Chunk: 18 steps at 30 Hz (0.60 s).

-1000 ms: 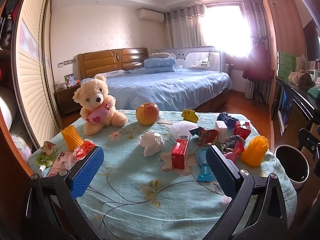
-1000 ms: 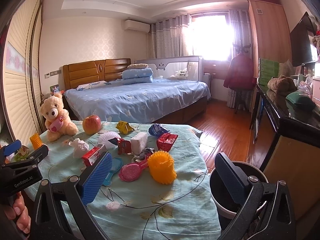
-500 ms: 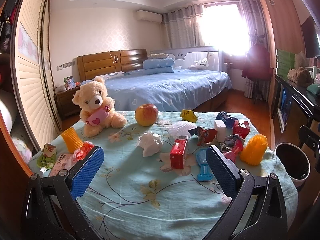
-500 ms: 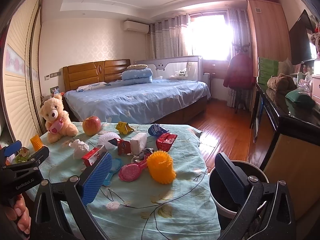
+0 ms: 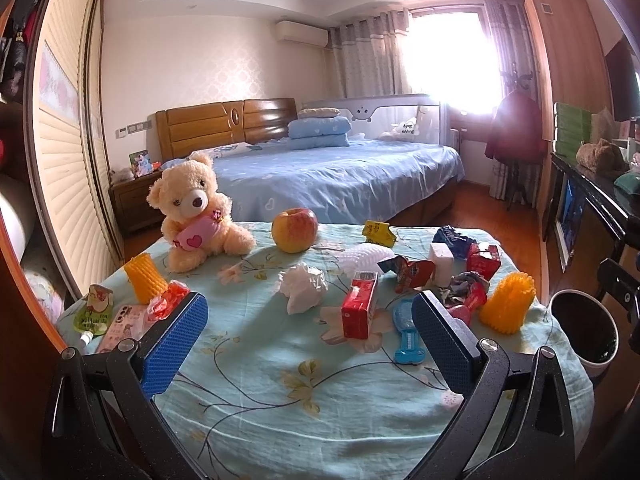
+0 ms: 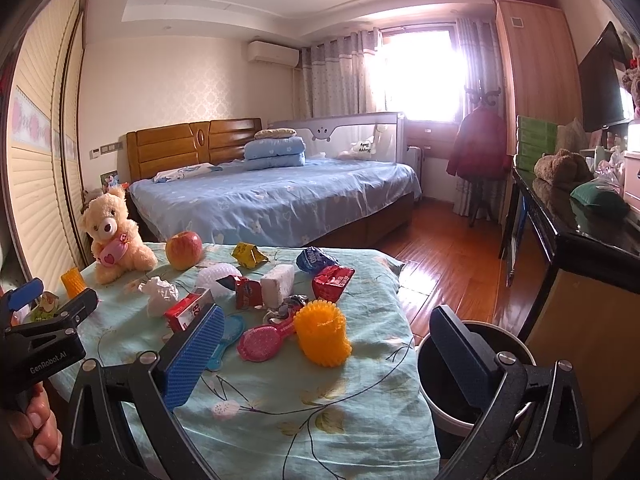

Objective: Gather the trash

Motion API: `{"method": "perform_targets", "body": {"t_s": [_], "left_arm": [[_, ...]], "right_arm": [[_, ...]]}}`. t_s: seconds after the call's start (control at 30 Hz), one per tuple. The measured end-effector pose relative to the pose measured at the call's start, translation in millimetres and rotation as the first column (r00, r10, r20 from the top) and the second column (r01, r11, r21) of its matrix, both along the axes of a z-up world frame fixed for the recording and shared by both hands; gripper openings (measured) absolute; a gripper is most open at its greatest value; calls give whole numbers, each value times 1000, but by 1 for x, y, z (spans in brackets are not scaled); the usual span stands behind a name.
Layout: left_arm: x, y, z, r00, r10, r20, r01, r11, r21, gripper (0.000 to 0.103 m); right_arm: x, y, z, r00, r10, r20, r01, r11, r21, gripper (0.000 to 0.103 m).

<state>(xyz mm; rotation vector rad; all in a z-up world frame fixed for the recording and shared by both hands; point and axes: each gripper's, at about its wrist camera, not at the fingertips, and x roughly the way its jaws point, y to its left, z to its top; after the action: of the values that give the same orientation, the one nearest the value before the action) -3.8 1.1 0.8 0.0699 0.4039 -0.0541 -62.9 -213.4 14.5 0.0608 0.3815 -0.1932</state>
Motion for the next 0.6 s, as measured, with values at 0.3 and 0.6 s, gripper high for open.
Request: {"method": "perform_targets", "body": {"t_s": [0.3, 0.6], "left_arm": [[3, 6, -2, 1000, 15, -25, -16, 999, -50, 103], [11, -2, -16, 999, -20, -40, 20, 1000, 15, 103]], "right_arm": [[0, -1, -2, 1000, -1, -14, 1, 1000, 7, 103], [8, -7, -11, 999, 3, -51, -1, 1000, 29, 103]]}}
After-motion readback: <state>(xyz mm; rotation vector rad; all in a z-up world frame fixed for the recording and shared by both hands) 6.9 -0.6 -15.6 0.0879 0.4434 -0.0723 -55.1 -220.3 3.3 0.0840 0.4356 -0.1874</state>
